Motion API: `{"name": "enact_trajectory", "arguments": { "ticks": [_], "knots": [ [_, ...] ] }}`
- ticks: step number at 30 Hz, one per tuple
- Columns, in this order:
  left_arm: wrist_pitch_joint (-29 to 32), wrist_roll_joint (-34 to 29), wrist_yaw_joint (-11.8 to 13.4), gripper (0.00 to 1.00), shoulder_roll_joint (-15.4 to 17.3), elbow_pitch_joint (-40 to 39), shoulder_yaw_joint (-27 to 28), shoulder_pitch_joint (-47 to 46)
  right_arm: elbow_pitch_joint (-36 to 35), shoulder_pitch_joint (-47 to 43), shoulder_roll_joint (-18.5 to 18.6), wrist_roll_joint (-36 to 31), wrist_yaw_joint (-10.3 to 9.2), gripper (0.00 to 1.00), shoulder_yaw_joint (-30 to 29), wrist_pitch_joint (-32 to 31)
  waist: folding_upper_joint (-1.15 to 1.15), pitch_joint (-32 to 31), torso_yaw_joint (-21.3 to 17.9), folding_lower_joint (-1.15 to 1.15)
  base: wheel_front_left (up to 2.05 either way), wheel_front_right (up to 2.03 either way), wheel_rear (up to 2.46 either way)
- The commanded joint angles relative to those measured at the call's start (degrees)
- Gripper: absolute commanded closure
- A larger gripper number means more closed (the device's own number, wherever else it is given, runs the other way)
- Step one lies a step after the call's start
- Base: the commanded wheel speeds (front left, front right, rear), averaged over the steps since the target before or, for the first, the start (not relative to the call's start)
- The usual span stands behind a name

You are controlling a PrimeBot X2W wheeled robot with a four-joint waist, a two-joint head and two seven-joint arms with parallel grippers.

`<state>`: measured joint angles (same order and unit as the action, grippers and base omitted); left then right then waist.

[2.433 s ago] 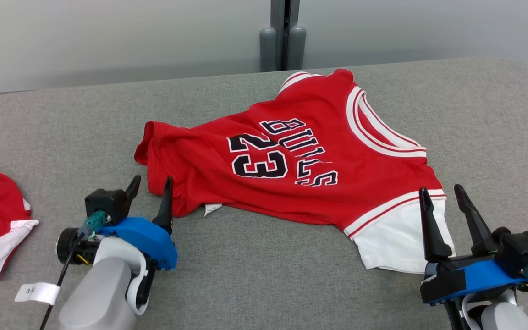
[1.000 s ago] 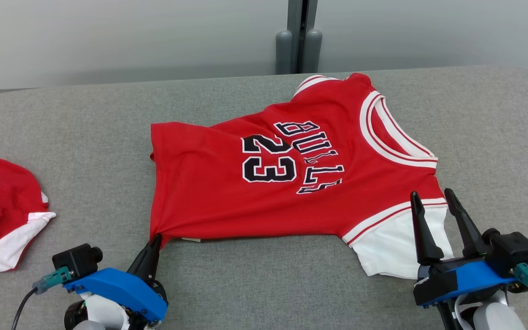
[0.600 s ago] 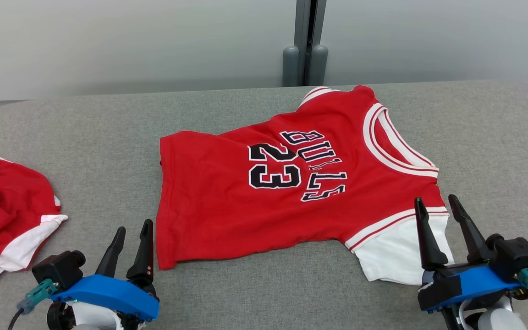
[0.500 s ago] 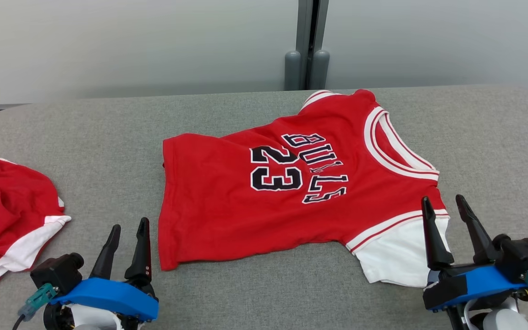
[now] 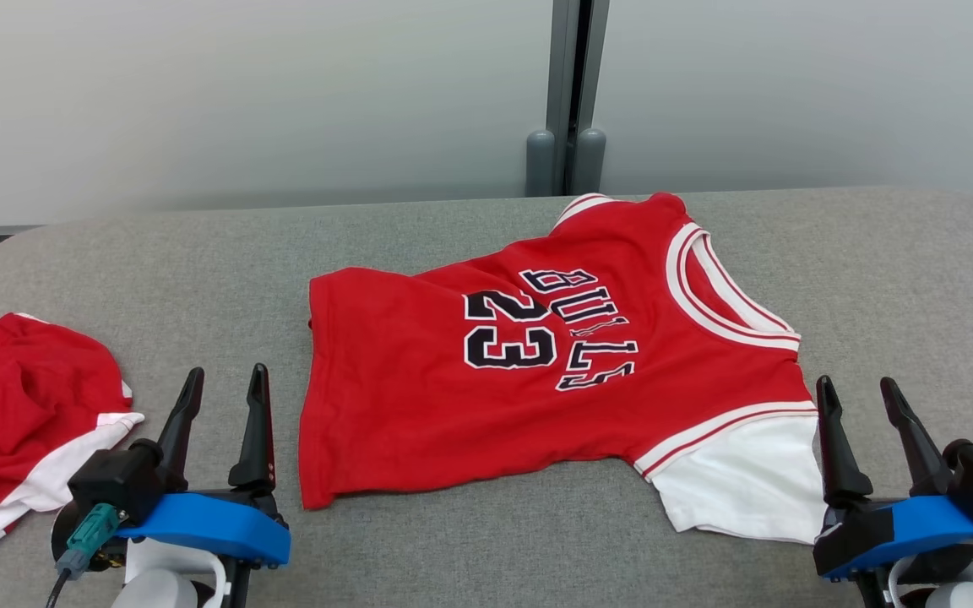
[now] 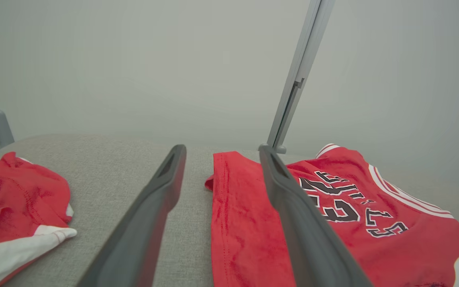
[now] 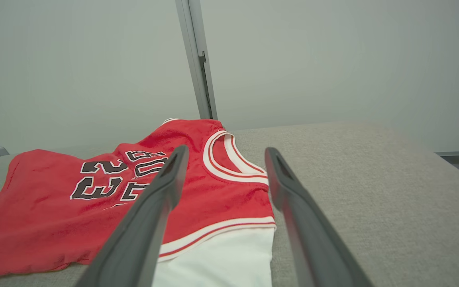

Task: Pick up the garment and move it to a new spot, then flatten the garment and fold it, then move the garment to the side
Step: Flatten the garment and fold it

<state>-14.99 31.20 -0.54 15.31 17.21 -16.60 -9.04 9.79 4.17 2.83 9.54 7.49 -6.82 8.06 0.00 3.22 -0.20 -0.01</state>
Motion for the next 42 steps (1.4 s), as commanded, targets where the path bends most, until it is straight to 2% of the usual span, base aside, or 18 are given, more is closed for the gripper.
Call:
{"name": "enact_trajectory", "arguments": {
  "ticks": [1, 8, 14, 29, 35, 42],
  "knots": [
    [-0.2, -1.5, -0.4, 0.0, -0.3, 0.2, 1.0, 0.1, 0.0, -1.0, 0.1, -0.3, 0.0, 0.0, -0.6, -0.5, 0.0, -0.5, -0.2, 0.01, 0.0, 0.0, 0.0],
    [-0.3, -3.8, -1.3, 0.0, -0.8, 4.3, 1.4, 0.6, 0.2, -2.6, 0.1, -0.3, 0.0, 0.0, -1.1, -2.4, 0.0, -1.8, -0.5, 0.01, 0.0, 0.0, 0.0],
    [-0.2, -3.9, -0.9, 0.0, -0.6, 7.2, 1.3, -0.5, -0.6, -3.8, 0.1, -0.9, 0.0, 0.0, -0.4, -3.5, 0.0, -2.5, -0.6, 0.01, 0.0, 0.0, 0.0],
    [0.7, -3.2, 0.0, 0.0, -0.3, 7.6, 0.7, -0.2, -1.6, -4.5, 0.1, -0.2, 0.0, 0.0, -0.1, -3.8, 0.0, -2.3, -0.3, 0.01, 0.0, 0.0, 0.0],
    [2.2, -4.0, 0.6, 0.0, -0.2, 7.0, -0.3, 0.1, -2.0, -4.3, 0.1, -0.5, 0.0, 0.0, -0.2, -4.5, 0.0, -2.0, -0.3, 0.01, 0.0, 0.0, 0.0],
    [7.4, -4.8, 2.2, 0.0, -2.0, 9.6, -3.5, 1.0, -0.6, -4.9, 0.1, 0.0, 0.0, 0.0, -1.1, -10.0, 0.0, -1.2, -0.5, 0.01, 0.0, 0.0, 0.0]
  ]
}}
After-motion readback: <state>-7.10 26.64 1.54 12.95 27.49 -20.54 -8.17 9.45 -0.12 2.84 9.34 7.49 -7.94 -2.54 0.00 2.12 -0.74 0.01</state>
